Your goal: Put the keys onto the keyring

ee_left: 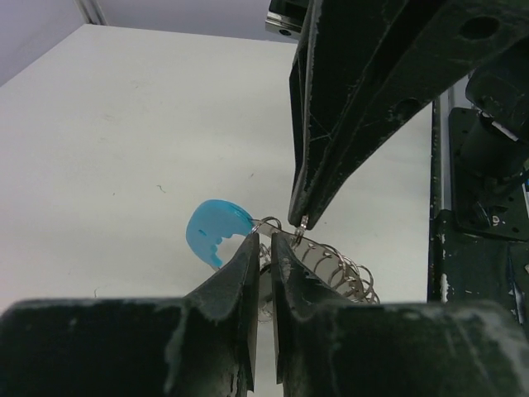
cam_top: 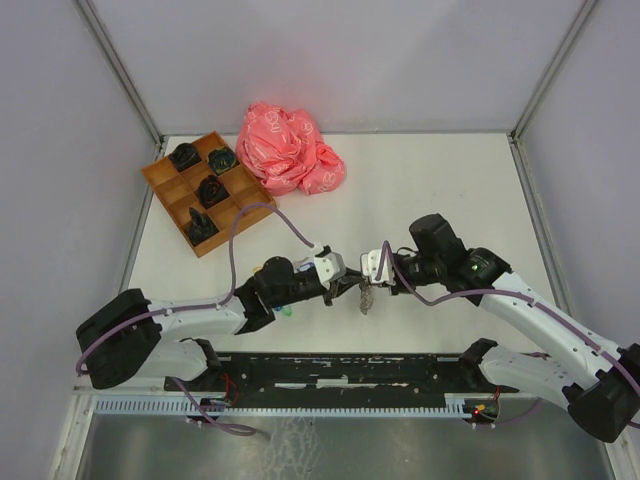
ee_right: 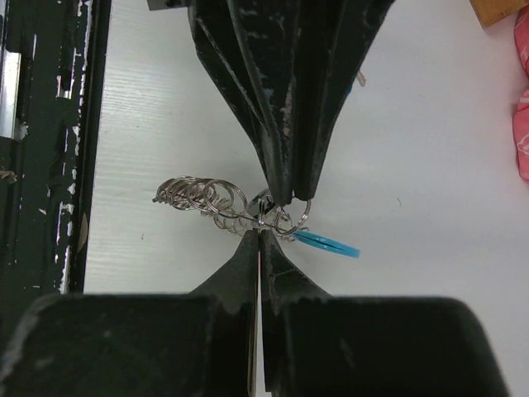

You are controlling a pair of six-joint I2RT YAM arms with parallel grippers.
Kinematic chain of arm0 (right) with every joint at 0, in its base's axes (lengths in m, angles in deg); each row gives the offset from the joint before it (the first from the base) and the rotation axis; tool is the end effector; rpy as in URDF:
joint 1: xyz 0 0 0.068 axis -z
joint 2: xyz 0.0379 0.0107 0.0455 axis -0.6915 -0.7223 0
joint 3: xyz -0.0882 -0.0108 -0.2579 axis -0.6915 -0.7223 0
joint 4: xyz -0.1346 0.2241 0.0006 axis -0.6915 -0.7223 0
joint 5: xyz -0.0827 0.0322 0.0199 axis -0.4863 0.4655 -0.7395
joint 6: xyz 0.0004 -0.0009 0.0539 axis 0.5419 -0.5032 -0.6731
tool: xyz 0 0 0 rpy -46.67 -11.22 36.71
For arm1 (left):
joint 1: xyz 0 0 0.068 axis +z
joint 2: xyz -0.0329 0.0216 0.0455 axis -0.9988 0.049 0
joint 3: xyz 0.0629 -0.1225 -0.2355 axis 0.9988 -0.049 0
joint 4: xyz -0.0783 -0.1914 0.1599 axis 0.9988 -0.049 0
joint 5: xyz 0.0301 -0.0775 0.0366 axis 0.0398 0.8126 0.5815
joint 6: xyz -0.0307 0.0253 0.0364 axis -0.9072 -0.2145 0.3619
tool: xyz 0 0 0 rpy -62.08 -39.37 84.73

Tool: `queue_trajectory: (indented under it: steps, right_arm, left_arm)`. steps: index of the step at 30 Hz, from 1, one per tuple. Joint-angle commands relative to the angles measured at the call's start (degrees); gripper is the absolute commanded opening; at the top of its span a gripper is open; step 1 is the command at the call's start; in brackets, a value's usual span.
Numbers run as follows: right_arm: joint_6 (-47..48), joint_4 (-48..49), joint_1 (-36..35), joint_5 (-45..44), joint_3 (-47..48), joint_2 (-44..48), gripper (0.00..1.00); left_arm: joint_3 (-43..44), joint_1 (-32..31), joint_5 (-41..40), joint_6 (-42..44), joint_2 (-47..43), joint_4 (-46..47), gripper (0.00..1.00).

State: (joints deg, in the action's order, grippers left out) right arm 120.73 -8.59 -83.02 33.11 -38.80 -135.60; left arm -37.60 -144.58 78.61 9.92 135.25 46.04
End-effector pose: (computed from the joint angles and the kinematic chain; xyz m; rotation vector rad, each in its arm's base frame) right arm 0.1458 0.1439 0.2872 -1.7292 1.4946 0.6098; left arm 0.1327 -0.2244 0.2279 1.0468 1.2989 -0.9028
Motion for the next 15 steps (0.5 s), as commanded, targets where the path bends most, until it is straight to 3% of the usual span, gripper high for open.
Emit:
queue_trajectory:
  steps: [1,11,15]
  right_arm:
    - [2.09,0.62,0.04,3.02,2.08,1.13,0.01]
    - [2.32,0.27,0.07,3.06,2.23,1.28,0.01]
    - [1.72,0.04,0.08,1.68,2.77,1.01,0.01]
  left_arm:
    - [3.46,0.73,-1.49,2.14,1.82,2.75,0.16]
    - [5.83,2.10,-3.42,-1.56,5.99,0.43,0.16]
    - [1.88,2.15,-3.19,-2.37,3.24,4.11,0.19]
